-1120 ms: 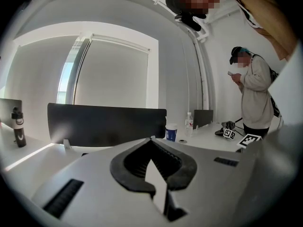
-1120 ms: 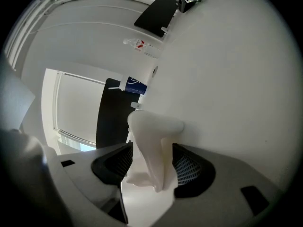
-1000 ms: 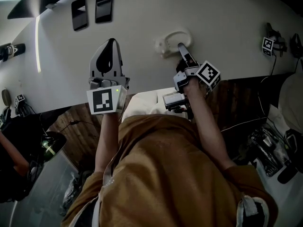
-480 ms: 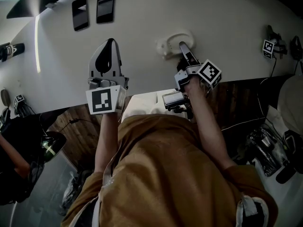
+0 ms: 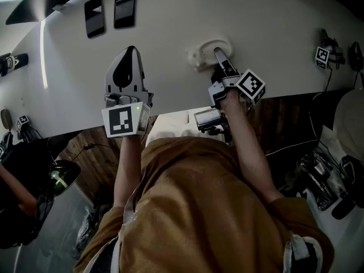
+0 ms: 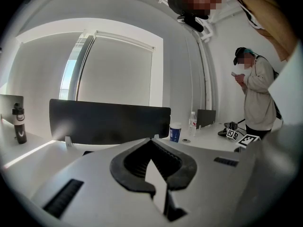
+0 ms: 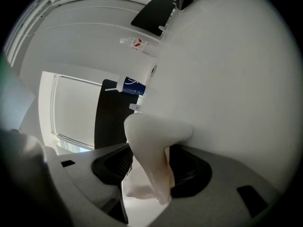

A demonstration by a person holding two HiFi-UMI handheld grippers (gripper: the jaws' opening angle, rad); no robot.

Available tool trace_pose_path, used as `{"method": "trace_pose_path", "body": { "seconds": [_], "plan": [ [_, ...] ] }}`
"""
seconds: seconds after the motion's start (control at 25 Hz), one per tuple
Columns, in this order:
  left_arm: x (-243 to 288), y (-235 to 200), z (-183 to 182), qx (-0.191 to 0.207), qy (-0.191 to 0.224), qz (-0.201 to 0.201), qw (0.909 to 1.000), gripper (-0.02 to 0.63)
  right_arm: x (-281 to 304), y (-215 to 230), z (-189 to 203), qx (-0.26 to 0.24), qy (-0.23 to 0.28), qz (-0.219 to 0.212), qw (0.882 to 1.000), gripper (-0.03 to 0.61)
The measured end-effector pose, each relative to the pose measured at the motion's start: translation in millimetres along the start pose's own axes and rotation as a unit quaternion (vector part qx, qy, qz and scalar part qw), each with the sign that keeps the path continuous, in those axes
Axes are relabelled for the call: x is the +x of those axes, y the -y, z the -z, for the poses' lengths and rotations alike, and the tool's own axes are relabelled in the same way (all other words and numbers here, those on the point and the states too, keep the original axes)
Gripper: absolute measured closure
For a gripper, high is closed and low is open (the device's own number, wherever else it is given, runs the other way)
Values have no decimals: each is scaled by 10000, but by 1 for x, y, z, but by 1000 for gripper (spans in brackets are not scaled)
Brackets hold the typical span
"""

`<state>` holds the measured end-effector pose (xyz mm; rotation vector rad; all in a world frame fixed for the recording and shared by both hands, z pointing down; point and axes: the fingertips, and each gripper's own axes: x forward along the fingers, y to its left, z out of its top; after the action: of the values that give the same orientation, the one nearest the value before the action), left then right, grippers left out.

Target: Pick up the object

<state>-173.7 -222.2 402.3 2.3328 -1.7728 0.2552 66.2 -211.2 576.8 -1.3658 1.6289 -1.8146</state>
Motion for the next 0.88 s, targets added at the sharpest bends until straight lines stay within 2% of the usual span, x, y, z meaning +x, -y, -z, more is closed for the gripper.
{"method": "trace_pose_path", "body": {
  "seconds": [0.36, 0.44, 0.88],
  "plan": [
    [-2, 4, 4, -6, -31, -18, 10000, 618, 5, -5, 0, 134, -145, -35, 9998, 338],
    [-3, 4, 4, 0, -40, -24, 10000, 618, 6, -7, 2, 137, -210, -37, 9997, 371],
    [-12, 10, 6, 71, -102, -36, 9999, 618, -5, -6, 3, -181, -228, -266, 9992, 383]
  ]
}}
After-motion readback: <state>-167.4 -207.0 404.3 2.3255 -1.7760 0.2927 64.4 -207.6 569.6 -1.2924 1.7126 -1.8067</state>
